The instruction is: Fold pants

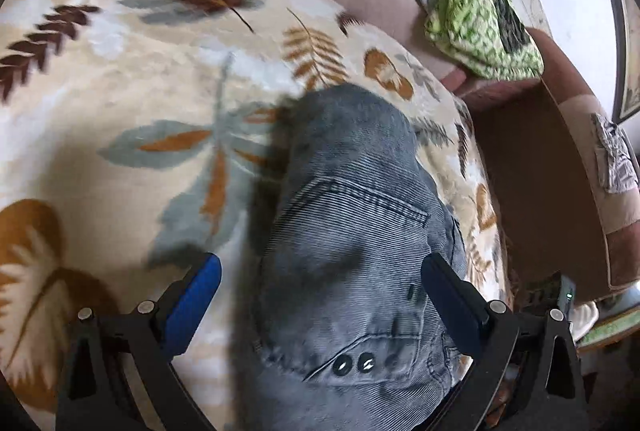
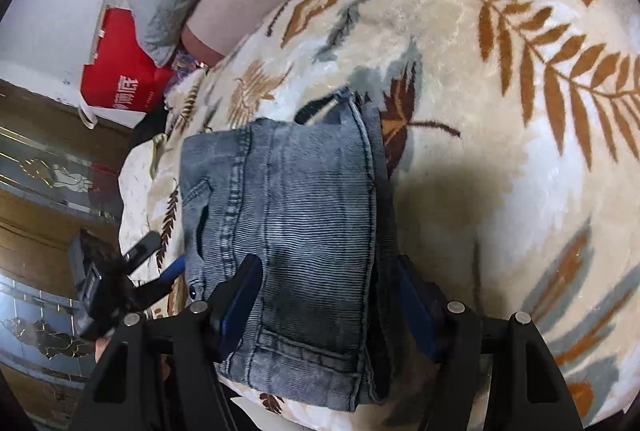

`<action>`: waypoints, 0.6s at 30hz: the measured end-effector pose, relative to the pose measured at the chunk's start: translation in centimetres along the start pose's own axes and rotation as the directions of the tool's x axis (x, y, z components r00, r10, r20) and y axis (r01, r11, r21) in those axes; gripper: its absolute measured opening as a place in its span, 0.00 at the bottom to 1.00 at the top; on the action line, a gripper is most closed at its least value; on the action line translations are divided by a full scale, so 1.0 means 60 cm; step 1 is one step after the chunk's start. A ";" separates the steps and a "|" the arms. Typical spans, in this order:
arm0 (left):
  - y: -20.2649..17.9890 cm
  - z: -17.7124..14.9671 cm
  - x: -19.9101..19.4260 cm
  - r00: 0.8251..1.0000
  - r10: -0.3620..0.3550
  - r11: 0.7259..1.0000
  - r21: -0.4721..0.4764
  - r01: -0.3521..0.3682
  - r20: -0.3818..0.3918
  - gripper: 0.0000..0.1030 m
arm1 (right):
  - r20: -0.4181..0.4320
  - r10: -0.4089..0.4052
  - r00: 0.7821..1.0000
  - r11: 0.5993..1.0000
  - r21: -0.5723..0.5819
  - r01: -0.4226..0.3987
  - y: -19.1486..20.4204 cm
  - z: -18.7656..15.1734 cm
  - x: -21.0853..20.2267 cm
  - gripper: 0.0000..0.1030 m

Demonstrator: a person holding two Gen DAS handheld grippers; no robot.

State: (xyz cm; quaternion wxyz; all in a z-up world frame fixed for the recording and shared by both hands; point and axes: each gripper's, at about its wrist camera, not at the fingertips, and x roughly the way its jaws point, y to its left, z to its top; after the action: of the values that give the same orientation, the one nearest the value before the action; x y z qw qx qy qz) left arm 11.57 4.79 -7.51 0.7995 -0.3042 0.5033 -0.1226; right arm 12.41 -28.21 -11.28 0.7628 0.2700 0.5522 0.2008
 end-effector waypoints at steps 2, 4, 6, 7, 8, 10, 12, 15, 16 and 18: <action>-0.004 0.004 0.018 1.000 -0.008 1.000 0.012 0.008 -0.029 0.97 | -0.003 0.000 1.000 1.000 0.010 0.000 -0.006 0.001 0.005 0.68; 0.002 0.006 0.031 0.999 -0.002 1.000 0.002 0.002 -0.042 0.97 | -0.007 0.016 1.000 0.999 0.029 -0.016 -0.010 0.004 0.011 0.68; 0.001 0.006 0.034 0.999 -0.007 1.000 0.011 0.007 -0.038 0.97 | -0.015 0.029 0.999 0.999 0.025 -0.029 -0.007 0.010 0.017 0.69; -0.003 0.006 0.035 0.999 -0.002 1.000 0.030 0.003 -0.045 0.96 | -0.025 0.033 0.999 0.999 0.025 -0.033 -0.004 0.014 0.022 0.70; -0.006 0.005 0.035 0.999 -0.005 0.999 0.042 0.007 -0.052 0.96 | -0.032 0.034 0.999 0.999 0.027 -0.034 -0.002 0.016 0.028 0.70; -0.012 0.003 0.036 0.996 -0.048 0.997 0.062 0.052 -0.070 0.81 | -0.044 0.035 0.998 0.999 0.020 -0.035 0.004 0.020 0.036 0.70; -0.016 0.000 0.044 0.997 0.003 0.997 0.082 0.004 -0.083 0.58 | -0.044 0.021 0.999 1.000 0.008 -0.021 0.008 0.019 0.039 0.68; -0.015 -0.001 0.040 0.997 0.024 0.995 0.098 -0.017 -0.072 0.31 | -0.049 -0.026 0.998 0.998 -0.054 0.024 0.030 0.012 0.042 0.39; -0.015 -0.001 0.034 0.997 0.010 0.996 0.095 -0.003 -0.074 0.23 | -0.045 -0.036 0.998 0.996 -0.078 0.033 0.039 0.009 0.039 0.30; -0.024 -0.003 0.024 0.998 0.024 0.992 0.123 -0.017 -0.060 0.20 | -0.023 -0.056 0.998 0.992 -0.116 0.053 0.056 0.004 0.030 0.25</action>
State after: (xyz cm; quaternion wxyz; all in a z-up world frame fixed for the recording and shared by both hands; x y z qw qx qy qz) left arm 12.26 2.87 -7.75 0.8019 -0.2457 0.5222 -0.1543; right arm 13.14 -24.55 -10.39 0.7749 0.2075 0.5568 0.2152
